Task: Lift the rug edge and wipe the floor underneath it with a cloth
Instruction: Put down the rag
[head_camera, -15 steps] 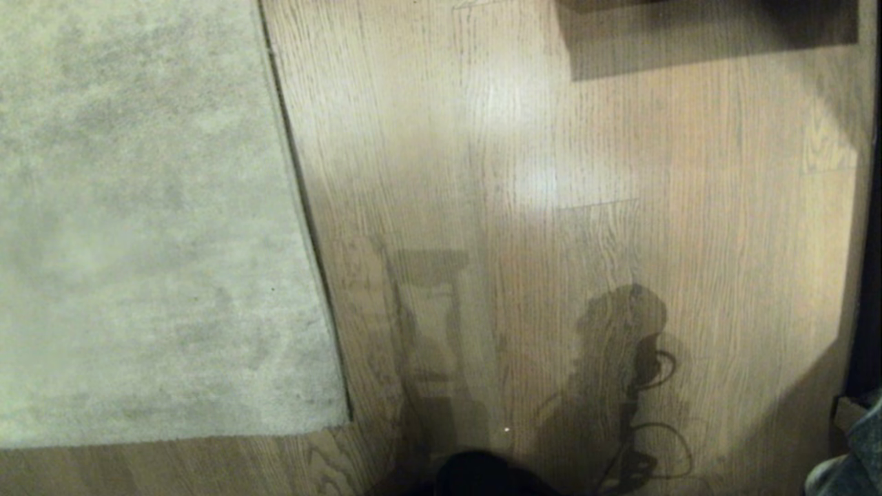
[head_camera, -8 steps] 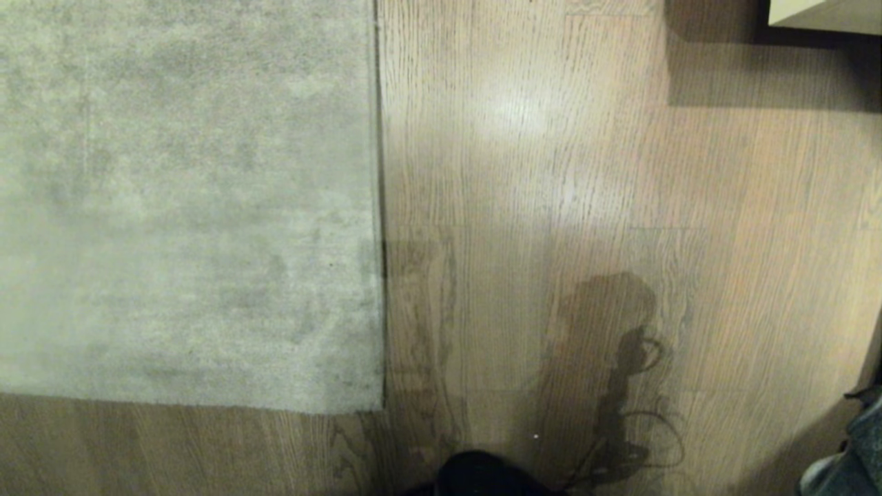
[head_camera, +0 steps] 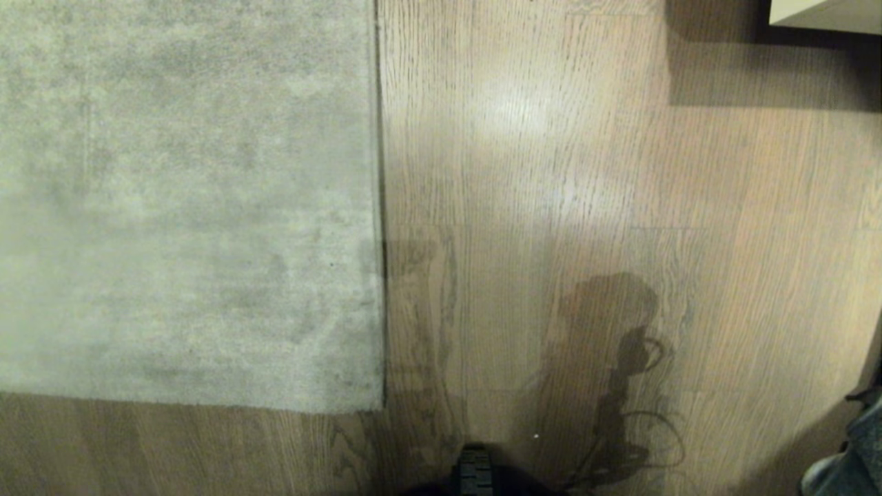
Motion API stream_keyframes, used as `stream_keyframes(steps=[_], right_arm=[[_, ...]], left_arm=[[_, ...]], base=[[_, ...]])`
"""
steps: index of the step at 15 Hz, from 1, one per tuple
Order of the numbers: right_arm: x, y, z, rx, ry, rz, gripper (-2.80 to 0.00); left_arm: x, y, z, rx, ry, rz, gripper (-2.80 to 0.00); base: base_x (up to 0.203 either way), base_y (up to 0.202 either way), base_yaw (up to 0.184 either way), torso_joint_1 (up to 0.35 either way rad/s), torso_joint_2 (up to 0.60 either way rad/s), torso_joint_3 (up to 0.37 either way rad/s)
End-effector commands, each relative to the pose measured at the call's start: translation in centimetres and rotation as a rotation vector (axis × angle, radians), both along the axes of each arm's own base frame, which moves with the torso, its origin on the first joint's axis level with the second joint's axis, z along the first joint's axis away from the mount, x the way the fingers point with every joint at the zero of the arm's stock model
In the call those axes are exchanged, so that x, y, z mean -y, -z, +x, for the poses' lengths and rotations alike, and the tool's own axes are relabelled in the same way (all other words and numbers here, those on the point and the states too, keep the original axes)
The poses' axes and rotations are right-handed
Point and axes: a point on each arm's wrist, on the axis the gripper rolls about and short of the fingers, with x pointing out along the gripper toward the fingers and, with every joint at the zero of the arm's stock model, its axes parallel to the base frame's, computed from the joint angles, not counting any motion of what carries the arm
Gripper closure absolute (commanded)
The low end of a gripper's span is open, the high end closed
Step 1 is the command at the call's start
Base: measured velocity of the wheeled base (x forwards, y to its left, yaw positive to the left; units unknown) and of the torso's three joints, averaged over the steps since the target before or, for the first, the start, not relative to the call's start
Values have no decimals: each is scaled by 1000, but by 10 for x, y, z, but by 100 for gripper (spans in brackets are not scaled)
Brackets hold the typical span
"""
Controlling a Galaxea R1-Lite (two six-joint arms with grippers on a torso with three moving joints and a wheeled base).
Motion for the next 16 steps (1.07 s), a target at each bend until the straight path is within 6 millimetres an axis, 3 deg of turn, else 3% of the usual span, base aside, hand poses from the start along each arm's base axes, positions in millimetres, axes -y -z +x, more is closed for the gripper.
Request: stream_keyframes(steps=[1,7,12,16], right_arm=[[0,0,0,1,0,23,0],[0,-6,0,-9,-4,-23,0],[-1,-57,21,-119,-44,33,0],[1,-94,61,-223,18,91,0]], left_arm=[[0,0,0,0,-1,0,0],[0,0,0,0,-1,0,0],[0,0,0,0,-1,0,0],[0,0,0,0,-1,0,0]], base=[[0,0,0,0,0,0],[0,0,0,0,0,0],[0,0,0,0,0,0],[0,0,0,0,0,0]])
